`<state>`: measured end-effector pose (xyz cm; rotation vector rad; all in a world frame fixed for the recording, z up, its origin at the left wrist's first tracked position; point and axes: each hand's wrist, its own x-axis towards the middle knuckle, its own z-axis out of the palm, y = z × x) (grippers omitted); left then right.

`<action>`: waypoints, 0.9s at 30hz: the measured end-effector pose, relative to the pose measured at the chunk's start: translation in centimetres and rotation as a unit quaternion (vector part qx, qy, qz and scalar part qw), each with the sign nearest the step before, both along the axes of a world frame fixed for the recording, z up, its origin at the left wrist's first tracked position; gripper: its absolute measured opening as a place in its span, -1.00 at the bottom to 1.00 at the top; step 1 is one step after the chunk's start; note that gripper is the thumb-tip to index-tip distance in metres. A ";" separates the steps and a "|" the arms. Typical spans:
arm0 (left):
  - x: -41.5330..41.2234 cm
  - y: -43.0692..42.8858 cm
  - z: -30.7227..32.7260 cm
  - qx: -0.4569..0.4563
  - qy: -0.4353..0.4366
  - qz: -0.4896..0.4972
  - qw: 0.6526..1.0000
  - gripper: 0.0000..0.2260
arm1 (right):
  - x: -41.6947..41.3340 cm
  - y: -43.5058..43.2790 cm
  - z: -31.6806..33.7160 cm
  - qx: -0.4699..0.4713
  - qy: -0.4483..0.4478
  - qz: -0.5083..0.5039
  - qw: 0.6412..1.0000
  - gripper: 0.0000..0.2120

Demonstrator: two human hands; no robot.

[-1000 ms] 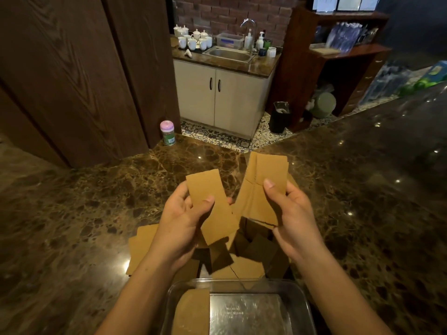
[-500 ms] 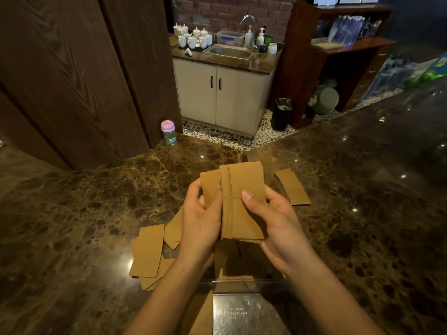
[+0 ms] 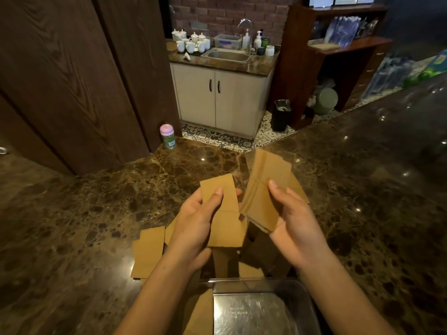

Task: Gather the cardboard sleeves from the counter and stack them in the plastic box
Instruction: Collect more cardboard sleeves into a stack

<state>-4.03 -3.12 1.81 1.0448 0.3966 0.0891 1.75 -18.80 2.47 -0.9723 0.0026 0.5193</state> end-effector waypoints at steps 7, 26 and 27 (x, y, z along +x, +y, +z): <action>-0.3 0.7 0.1 0.019 -0.058 -0.025 0.998 -0.57 | -0.4 0.2 0.4 -0.073 -0.068 0.014 0.995 -0.73; 0.2 1.4 -0.5 -0.134 -0.004 -0.075 0.988 -0.60 | -1.1 0.9 -0.8 -0.406 -0.511 0.233 0.720 -0.19; 0.1 1.5 -0.7 -0.151 -0.003 -0.092 0.984 -0.56 | -0.9 0.9 -0.9 -0.416 -0.532 0.226 0.702 -0.23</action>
